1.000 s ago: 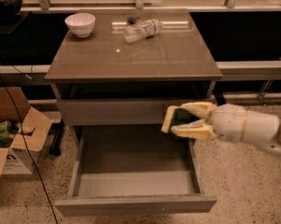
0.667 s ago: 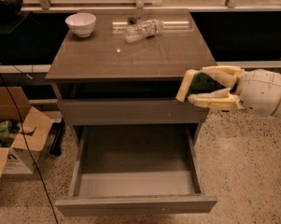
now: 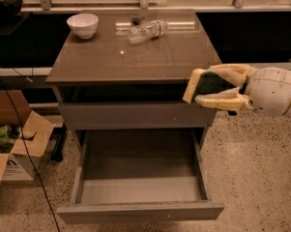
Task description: Pick sponge from middle drawer and place on counter
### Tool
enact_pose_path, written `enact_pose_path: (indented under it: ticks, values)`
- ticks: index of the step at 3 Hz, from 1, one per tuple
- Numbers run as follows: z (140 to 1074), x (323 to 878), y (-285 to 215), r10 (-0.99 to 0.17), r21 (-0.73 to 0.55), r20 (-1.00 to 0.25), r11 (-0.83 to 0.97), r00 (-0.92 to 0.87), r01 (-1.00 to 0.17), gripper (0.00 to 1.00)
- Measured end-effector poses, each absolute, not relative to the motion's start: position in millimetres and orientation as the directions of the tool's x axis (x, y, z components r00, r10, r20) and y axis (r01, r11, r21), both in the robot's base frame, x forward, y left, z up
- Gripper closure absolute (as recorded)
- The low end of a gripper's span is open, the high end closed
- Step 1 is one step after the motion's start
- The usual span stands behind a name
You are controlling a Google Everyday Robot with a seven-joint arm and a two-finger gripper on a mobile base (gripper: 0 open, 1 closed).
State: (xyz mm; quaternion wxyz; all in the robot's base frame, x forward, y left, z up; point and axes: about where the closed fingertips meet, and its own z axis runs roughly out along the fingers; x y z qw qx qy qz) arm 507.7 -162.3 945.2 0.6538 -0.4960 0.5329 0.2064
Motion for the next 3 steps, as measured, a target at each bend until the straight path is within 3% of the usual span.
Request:
enact_pose_path:
  ticks: [2,3]
  values:
    - [997.2,559.2,-128.3,-0.437,-0.645,-0.743,0.267,0.507,-0.716,1.00]
    - [996.5,617.9,-107.9,-0.508,-0.685,-0.681,0.188,0.527,-0.704,1.00]
